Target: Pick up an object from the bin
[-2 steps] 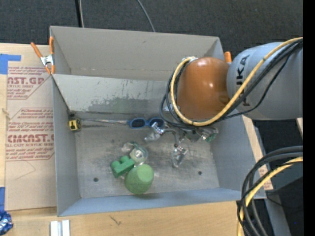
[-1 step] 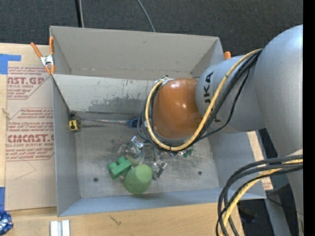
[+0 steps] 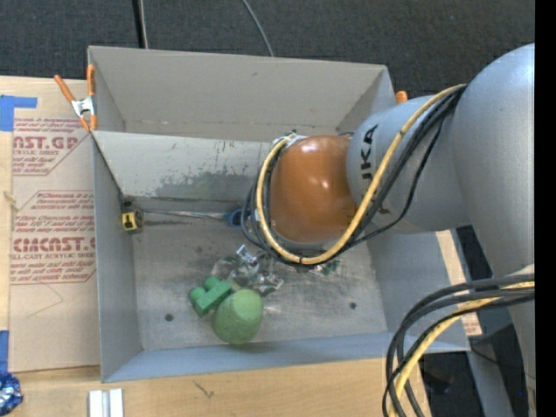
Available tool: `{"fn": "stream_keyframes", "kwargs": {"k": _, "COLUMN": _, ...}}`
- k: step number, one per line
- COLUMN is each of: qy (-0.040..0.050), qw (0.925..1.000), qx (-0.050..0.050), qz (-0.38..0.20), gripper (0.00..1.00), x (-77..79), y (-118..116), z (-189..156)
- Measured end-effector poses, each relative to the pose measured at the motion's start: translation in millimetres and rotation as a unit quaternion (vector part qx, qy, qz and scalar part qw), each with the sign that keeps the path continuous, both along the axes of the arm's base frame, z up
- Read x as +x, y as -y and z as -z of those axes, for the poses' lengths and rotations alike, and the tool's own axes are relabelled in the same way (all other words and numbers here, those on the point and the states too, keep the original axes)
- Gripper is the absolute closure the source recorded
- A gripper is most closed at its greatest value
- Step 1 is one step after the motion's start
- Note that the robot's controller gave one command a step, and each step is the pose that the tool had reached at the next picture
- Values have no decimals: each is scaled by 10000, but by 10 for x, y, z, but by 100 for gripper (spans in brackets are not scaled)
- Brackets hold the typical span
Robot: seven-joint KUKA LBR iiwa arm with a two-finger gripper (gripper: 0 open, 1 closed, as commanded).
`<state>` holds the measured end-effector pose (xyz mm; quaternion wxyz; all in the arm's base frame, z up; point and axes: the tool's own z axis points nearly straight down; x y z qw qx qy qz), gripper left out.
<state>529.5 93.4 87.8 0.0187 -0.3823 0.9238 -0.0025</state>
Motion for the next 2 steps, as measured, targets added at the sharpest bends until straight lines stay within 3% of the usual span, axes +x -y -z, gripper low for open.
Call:
{"fn": "stream_keyframes", "kwargs": {"k": 1, "qy": -141, "qw": 9998, "qx": -32, "qz": 102, "gripper": 100, "x": 36, "y": -60, "z": -571}}
{"fn": "stream_keyframes", "kwargs": {"k": 2, "qy": -127, "qw": 9999, "qx": -33, "qz": -75, "gripper": 100, "x": 96, "y": -149, "z": -1610}}
